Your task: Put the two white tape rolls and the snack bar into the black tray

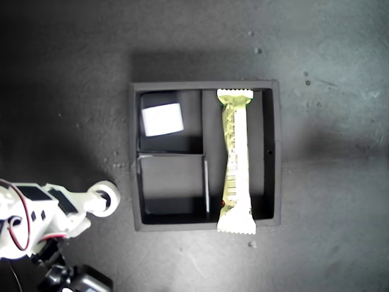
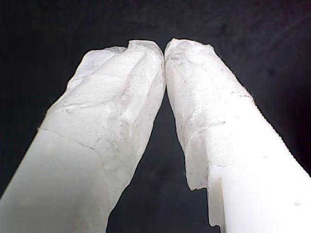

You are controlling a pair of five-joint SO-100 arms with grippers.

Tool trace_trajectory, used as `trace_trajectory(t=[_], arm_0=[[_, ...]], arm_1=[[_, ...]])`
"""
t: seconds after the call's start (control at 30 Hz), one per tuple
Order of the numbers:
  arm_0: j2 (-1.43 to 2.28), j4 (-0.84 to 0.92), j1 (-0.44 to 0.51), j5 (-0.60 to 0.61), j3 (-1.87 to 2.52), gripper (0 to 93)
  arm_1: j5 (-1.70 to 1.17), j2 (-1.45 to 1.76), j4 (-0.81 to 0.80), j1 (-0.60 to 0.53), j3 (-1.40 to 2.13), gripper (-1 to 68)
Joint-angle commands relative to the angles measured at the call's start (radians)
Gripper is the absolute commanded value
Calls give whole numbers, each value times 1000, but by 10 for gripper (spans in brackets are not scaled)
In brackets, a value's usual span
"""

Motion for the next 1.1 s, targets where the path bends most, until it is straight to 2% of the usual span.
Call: trace_trajectory(t=[0.0, 0.8, 1.07], arm_0=[[-12, -28, 11, -6, -9, 111], [-63, -166, 31, -52, 86, 112], [-167, -167, -12, -60, 67, 106]], arm_1=[[20, 23, -41, -11, 31, -2], [84, 51, -112, -49, 161, -2], [149, 489, -219, -25, 502, -3]])
